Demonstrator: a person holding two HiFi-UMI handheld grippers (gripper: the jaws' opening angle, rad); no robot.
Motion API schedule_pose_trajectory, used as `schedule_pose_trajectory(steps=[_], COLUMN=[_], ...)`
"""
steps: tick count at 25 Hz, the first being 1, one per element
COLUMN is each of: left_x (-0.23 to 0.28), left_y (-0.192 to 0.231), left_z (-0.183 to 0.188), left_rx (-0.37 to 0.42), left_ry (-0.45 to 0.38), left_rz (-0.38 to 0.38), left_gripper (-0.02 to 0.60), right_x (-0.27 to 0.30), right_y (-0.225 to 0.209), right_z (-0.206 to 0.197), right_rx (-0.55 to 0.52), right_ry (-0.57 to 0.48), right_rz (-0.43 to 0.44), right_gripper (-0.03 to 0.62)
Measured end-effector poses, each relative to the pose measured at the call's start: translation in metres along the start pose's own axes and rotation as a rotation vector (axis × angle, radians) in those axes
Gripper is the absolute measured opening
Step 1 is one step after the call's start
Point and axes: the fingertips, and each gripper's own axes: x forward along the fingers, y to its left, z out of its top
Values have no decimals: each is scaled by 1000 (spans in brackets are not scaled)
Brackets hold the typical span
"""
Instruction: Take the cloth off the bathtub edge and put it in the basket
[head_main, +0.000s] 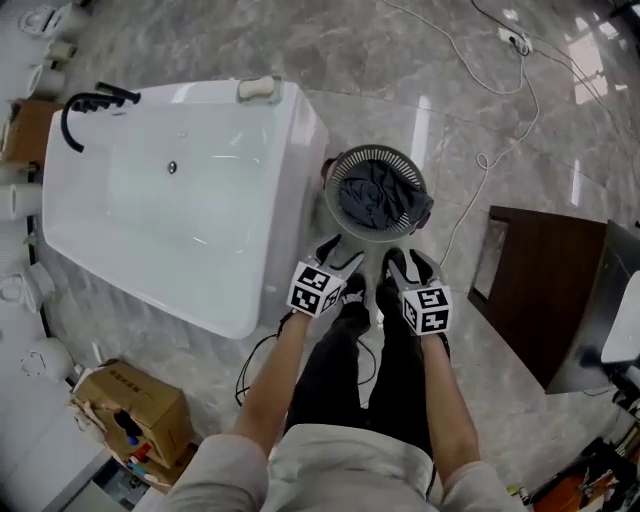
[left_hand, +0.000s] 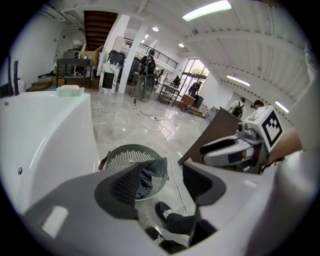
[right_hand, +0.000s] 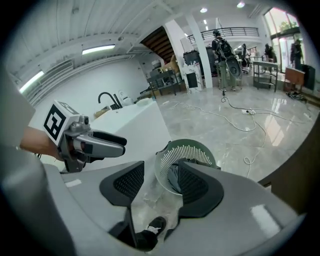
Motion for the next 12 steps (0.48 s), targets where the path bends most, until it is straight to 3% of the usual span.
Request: schedule_pose_trajectory(steps=[5, 12], left_x=[-58, -122], left_y=[-34, -72], left_z=[27, 64], left_rx=[15, 13], left_ry=[-21, -91], left_rz=[-26, -41], left_gripper=[296, 296], right_x=[-53, -118], right_y=[46, 88], right_z=[19, 37], right_rx=[68, 44], right_ry=[-56, -96], right_rz=[-19, -32], right_gripper=[189, 189])
